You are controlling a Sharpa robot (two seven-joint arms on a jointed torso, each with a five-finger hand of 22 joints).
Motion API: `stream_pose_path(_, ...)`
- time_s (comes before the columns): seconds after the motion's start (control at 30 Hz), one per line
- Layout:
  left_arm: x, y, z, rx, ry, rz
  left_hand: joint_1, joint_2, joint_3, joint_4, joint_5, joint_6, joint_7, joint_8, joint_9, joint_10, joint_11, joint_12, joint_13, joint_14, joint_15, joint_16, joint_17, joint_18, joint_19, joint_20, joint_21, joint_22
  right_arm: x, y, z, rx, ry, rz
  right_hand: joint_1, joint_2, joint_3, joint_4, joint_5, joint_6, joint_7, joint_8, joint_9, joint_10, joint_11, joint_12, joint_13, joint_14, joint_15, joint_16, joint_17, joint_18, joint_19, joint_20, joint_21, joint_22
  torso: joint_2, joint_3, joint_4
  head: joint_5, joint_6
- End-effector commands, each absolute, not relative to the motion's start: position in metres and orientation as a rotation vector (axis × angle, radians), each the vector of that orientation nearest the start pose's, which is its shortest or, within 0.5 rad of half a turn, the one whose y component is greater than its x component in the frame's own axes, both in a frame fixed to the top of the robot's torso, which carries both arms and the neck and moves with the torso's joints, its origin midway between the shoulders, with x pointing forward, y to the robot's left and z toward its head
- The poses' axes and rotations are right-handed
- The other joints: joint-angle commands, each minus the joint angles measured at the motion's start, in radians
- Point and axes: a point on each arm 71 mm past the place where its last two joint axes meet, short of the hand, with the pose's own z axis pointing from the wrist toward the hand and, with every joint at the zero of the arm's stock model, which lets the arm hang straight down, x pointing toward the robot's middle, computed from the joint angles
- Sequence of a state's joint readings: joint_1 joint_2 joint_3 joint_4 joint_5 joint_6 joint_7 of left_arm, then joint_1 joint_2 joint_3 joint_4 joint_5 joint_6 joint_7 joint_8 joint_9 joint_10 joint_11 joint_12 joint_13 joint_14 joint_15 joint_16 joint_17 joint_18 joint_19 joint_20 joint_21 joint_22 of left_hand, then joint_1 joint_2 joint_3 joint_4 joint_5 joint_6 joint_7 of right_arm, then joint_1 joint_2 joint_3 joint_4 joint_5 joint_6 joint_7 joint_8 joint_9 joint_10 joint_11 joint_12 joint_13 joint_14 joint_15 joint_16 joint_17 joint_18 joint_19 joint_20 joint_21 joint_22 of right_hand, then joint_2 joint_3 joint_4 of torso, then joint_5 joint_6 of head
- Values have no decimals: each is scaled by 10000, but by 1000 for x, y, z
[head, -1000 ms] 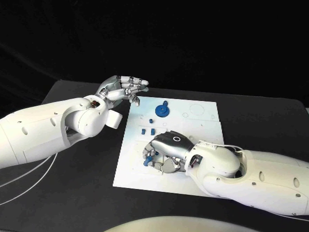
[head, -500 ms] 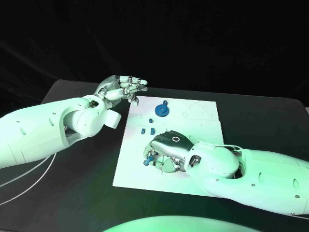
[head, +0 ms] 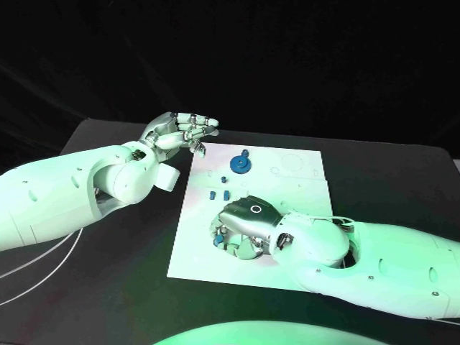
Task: Assemble the parts on the task board
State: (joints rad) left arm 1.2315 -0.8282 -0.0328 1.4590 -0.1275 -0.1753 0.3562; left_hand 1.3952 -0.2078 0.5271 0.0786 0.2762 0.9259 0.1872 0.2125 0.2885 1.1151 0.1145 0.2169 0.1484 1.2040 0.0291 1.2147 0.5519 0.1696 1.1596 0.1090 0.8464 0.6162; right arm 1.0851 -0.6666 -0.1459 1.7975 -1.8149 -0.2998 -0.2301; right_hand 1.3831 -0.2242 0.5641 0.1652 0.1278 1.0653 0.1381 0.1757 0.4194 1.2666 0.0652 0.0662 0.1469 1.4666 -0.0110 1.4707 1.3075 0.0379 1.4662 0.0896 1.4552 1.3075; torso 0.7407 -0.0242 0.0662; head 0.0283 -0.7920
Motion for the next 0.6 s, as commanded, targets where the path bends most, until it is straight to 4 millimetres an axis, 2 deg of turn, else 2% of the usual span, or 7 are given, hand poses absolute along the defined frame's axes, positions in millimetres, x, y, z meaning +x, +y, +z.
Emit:
stream_pose_path(0.03,503,209,-163,-9321,15088,-16151,-79,55,-23,-33,-18,-61,20,0,-6,-74,-15,35,9,-68,6,48,-4,150,14,37,-69,-9,358,-47,-232,-6454,16494,8504,-233,-100,-42,17,-30,-204,61,-82,-69,-143,92,-48,-35,626,48,-38,699,-125,690,4,-106,2174,-5,-4,2,-10,-12)
stream_pose_path(0.2,503,209,-163,-9328,15094,-16142,-79,55,-23,-33,-18,-61,20,0,-6,-74,-15,35,9,-68,6,48,-4,150,14,37,-69,-9,359,-47,-232,-6342,16441,8466,-407,-263,-12,40,-75,-579,209,-294,-154,-363,209,-31,-62,611,141,-62,647,-103,654,81,-224,2138,-7,-5,-1,-14,-15)
stream_pose_path(0.6,503,210,-163,-9348,15118,-16116,-79,55,-23,-33,-18,-61,20,0,-6,-74,-15,35,9,-68,6,48,-4,150,14,37,-69,-9,360,-48,-230,-6113,16176,8583,-536,-365,-13,53,-96,-837,304,-461,-224,-574,297,-24,-69,594,218,-86,593,-78,617,152,-352,2096,1,9,-2,-24,-18)
